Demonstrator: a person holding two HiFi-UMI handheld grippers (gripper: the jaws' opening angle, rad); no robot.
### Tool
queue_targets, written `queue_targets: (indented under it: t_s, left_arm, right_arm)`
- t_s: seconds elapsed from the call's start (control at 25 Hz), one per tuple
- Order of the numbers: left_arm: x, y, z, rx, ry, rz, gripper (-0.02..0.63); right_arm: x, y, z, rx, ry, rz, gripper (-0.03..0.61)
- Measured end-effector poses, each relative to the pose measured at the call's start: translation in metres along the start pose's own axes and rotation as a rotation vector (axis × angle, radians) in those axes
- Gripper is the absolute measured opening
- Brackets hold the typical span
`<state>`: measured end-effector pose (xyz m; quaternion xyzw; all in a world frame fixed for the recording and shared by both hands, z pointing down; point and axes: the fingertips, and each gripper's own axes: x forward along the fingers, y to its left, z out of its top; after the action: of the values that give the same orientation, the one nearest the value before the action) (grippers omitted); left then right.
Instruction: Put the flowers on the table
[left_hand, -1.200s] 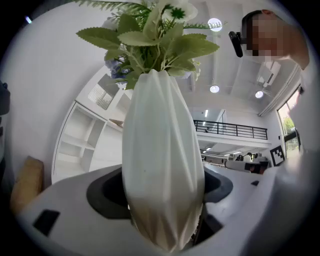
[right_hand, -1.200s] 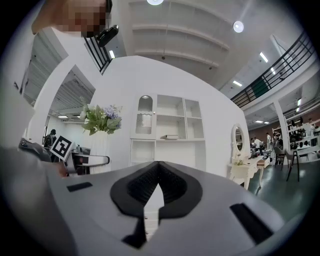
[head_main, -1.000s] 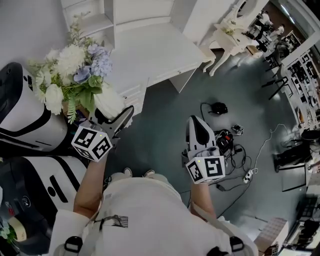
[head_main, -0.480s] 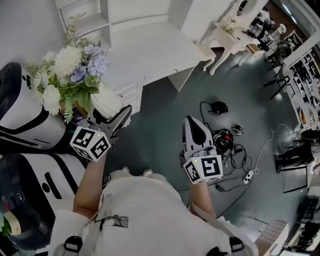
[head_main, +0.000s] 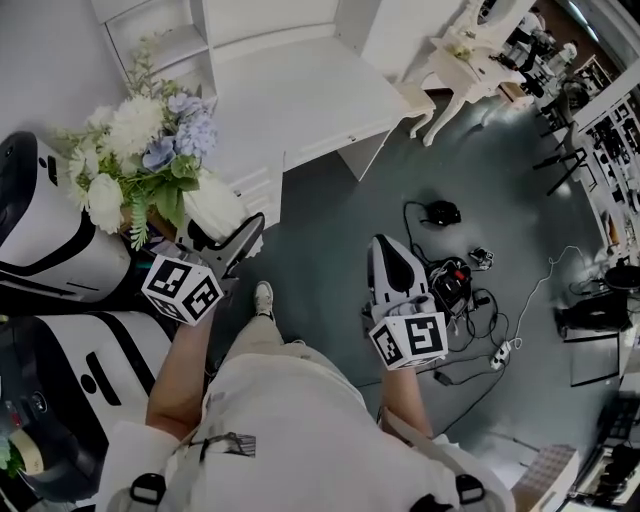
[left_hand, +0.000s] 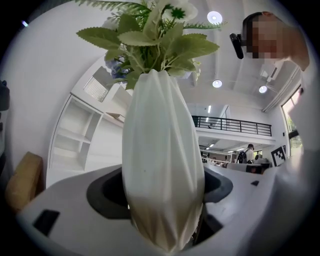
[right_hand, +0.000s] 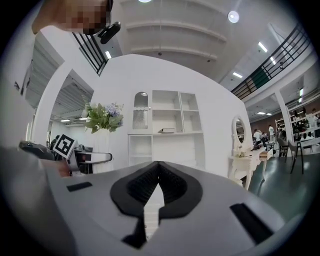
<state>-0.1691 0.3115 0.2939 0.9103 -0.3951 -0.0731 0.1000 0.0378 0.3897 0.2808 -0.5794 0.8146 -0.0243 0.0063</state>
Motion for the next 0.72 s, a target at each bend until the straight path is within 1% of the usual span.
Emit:
queue_targets:
  t_s: [0.12,0.24,0.36,0.44,0.56,0.72]
  left_arm:
    - [0.016,0.015,-0.008,0.003,0.013,0.003,0.382]
    - [0.044,0.04,-0.014,-0.013,0.019,0.008,0.382]
    - [0.095,0.081,-0.018,-0.036,0.033,-0.001,0.382]
    - [0.13,0.106,-0.016,-0.035,0.036,-0.011,0.382]
    - [0.162,0.13,-0.01,-0.022,0.03,-0.024,0.382]
    - [0.21,0.167,0.0,-0.048,0.029,-0.043,0.382]
  right_arm:
    - [0.021,-0.012,-0.013,0.014,0.021,-0.006,0.009]
    - [0.053,-0.026,-0.021,0.012,0.041,-0.012,0.009]
    - [0.108,-0.052,-0.024,0.012,0.06,-0.028,0.009]
    - [0.149,-0.069,-0.023,0.008,0.07,-0.033,0.009]
    - [0.191,-0.08,-0.018,-0.003,0.082,-0.025,0.009]
    - [0.251,-0.093,-0.008,-0.026,0.109,-0.02,0.009]
